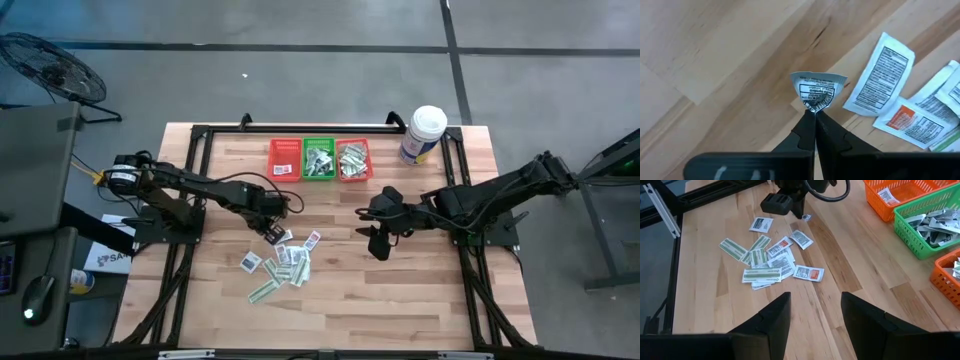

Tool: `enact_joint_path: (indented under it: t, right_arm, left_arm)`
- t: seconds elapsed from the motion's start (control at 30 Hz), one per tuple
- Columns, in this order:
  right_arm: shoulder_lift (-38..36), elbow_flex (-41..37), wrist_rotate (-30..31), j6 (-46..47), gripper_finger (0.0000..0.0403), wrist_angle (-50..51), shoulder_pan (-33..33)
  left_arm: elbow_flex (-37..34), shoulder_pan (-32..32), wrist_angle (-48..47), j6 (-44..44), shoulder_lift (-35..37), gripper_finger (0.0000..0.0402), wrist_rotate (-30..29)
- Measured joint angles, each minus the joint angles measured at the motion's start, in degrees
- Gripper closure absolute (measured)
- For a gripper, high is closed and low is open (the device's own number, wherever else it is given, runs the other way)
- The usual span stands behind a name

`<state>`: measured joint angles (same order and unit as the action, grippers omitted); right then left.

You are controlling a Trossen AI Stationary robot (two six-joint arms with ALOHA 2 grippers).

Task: Pick & Place First Aid Supplies
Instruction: Put the ointment pack into the left orange bin

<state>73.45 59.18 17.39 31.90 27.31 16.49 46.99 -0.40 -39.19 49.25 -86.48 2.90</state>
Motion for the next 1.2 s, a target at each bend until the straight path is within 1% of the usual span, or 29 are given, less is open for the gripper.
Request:
enact_joint_path:
  t: [0.13,0.3,0.5,0.7,0.83,1.0,1.13,1.2]
  right_arm:
    - [0.00,0.00,0.00,0.00,0.0235,-0.10,0.02]
    - [0.00,0.00,0.00,-0.44,0.0235,-0.17,0.02]
    - [0.00,0.00,0.02,-0.44,0.0235,-0.17,0.00]
    - [0.00,0.00,0.29,-0.44,0.0235,-0.19,0.00]
    - [0.00,0.00,0.74,-0.30,0.0235,-0.20,0.00]
    - [0.00,0.00,1.52,0.59,0.0235,-0.20,0.00]
    - [0.00,0.00,1.85,1.09,0.0235,-0.20,0.00]
    - [0.00,0.00,2.16,1.11,0.0235,-0.22,0.00]
  left_arm:
    - [1.35,0.04,-0.65,-1.58,0.01,0.0401,-0.36]
    - [5.92,1.23,-2.76,-5.59,0.04,0.0401,-2.40]
    - [13.88,5.49,-8.67,-12.90,0.07,0.0401,-8.45]
    - [19.05,12.38,-9.32,-19.12,0.13,0.0401,-11.23]
    - [19.43,18.25,-7.64,-21.32,0.13,0.0401,-10.53]
    - [19.43,25.48,-6.31,-21.83,-0.05,0.0401,-6.79]
    - [19.38,29.70,-4.09,-20.09,-1.34,0.0401,-3.03]
    - [19.38,30.92,-2.12,-20.08,-2.45,0.0401,-2.12]
